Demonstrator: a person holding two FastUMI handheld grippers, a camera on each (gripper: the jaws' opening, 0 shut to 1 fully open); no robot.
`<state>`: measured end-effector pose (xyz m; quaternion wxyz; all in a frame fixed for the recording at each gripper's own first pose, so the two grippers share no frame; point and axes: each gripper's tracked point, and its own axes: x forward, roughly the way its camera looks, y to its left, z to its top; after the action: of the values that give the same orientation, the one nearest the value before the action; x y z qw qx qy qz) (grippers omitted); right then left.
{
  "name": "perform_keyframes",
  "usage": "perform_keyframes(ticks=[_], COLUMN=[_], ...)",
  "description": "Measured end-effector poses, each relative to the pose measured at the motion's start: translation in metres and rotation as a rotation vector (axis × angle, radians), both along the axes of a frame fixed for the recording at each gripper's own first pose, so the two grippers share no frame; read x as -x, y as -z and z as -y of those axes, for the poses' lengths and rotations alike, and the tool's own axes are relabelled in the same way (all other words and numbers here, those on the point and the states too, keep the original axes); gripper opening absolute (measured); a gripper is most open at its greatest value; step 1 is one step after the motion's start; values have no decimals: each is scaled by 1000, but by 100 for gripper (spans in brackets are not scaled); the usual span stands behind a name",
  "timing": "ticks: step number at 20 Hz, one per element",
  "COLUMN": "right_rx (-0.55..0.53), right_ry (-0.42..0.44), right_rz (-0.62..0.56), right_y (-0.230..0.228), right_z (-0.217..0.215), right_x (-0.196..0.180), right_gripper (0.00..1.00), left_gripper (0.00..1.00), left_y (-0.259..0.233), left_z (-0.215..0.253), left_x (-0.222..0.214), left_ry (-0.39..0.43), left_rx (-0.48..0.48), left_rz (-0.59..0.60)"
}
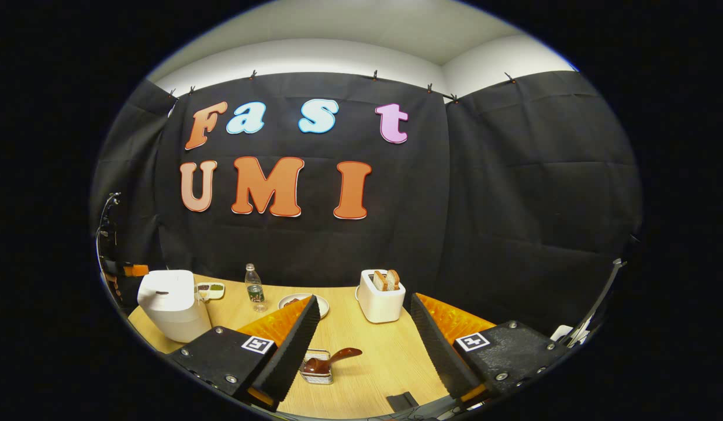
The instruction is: Close the left gripper, press the button to open the rice cooker; take a wooden spoon from the chopstick holder with the right hand, scoop a spoonful of rice and pour it into the rice cooker, then put the wooden spoon back into the chopstick holder.
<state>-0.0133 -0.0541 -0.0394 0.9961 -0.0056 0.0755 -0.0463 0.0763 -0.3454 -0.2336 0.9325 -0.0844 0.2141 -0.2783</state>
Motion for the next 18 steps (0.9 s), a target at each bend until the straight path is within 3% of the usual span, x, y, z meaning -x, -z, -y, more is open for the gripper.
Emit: perform_keyframes(ticks=[7,12,14,18], right_rx=[-1,-16,-23,-48], right_ry=[38,52,51,43], right_rz=[-39,-54,-59,-63], right_y=[16,24,26,32], right_z=[21,29,28,26], right_x=[5,1,-2,-9], right_gripper=[97,97,97,97], left_gripper=[5,5,5,5], left_y=[53,62,73,61], left_z=[17,17,18,14], left_x=[-8,-9,-6,-9], left_ry=[48,44,53,25], left_rx=[-62,-94,-127,-119], left_rz=[-126,-162,-228,-190])
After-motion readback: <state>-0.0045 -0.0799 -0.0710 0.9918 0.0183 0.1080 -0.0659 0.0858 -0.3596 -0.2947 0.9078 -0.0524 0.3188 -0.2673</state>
